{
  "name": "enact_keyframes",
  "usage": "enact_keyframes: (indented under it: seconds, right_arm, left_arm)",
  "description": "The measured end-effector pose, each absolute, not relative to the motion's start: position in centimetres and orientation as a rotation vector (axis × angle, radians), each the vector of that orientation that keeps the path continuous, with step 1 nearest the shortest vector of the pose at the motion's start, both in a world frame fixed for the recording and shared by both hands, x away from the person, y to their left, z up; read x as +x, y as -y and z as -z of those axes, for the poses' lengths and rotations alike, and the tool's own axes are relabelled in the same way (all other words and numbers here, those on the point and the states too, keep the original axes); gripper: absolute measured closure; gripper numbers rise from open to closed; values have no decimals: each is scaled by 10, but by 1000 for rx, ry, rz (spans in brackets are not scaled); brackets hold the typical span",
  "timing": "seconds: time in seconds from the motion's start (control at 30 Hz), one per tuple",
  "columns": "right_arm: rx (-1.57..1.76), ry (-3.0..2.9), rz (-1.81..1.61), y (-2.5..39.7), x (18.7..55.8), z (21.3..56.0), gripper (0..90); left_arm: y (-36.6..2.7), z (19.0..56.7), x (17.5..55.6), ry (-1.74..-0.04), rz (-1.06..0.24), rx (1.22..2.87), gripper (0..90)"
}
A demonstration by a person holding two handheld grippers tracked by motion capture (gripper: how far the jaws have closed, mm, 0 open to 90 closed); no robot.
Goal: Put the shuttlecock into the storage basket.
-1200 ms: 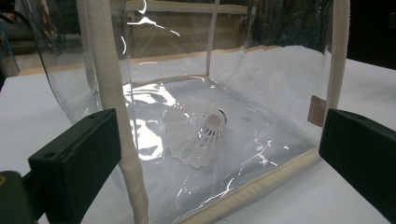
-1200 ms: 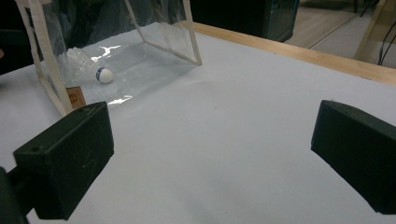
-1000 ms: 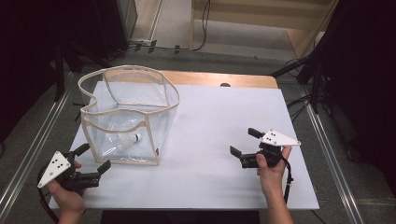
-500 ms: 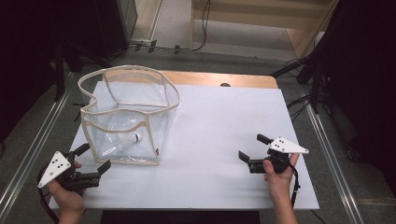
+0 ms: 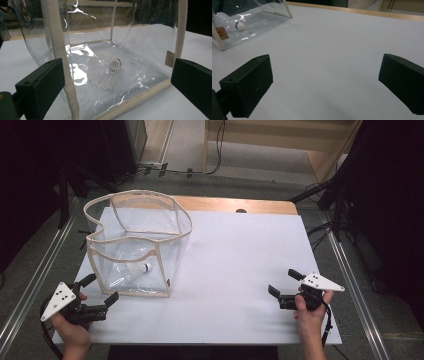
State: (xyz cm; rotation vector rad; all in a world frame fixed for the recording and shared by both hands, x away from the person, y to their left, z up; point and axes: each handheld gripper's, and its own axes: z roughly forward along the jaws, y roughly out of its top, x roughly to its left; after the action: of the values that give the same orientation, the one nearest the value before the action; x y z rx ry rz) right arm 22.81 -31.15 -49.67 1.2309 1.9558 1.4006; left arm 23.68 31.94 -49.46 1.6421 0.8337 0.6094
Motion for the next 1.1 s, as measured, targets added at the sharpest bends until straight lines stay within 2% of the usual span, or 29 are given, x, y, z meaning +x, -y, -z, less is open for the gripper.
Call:
enact_keyframes:
  seconds: [1.1]
  right_arm:
    - [1326, -1843, -1330, 358, 211, 505, 0]
  left_arm:
    - [-319, 494, 236, -834, -610, 1645, 0]
